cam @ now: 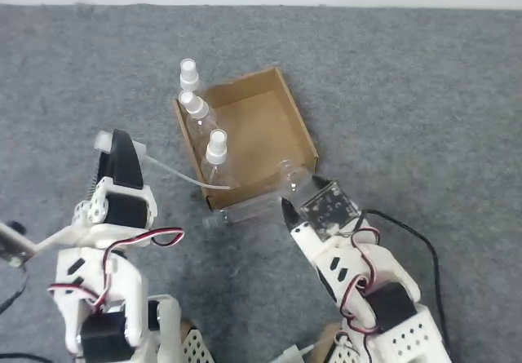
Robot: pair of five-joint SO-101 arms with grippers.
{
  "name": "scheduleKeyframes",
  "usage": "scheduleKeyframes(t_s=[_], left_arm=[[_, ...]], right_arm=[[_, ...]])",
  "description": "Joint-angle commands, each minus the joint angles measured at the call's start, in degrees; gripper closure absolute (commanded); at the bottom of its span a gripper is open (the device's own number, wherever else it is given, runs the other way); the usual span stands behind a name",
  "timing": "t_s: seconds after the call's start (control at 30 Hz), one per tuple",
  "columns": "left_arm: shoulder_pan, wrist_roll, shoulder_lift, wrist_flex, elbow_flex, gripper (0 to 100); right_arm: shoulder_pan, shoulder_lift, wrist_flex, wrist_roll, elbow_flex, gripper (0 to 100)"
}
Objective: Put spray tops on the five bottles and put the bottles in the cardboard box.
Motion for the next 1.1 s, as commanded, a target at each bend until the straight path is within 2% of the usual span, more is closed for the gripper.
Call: scheduleKeyframes(t_s=[0.0,0.27,0.43,0.63,0.9,1.07], left_arm=[[0.1,3.3,-1.1,-1.8,-0.4,99],[0.4,4.5,-1.1,-1.9,0.6,99],[0.7,4.4,-1.1,-2.1,1.7,99],[5.7,1.4,-1.1,-1.2,2.1,99],[6.3,1.3,-1.1,-1.1,2.1,99],[5.9,1.3,-1.1,-0.9,2.4,99]], right_arm=[[-1.7,-1.3,-1.4,4.0,0.5,95.4],[-7.3,-1.3,-1.6,9.2,2.9,95.4],[-7.5,-1.3,-1.6,9.8,2.9,95.4],[-7.5,-1.3,-1.6,11.5,2.9,95.4],[-10.3,-1.3,-1.6,11.7,3.6,95.4],[-12.1,-1.4,-1.8,16.2,4.8,95.4]])
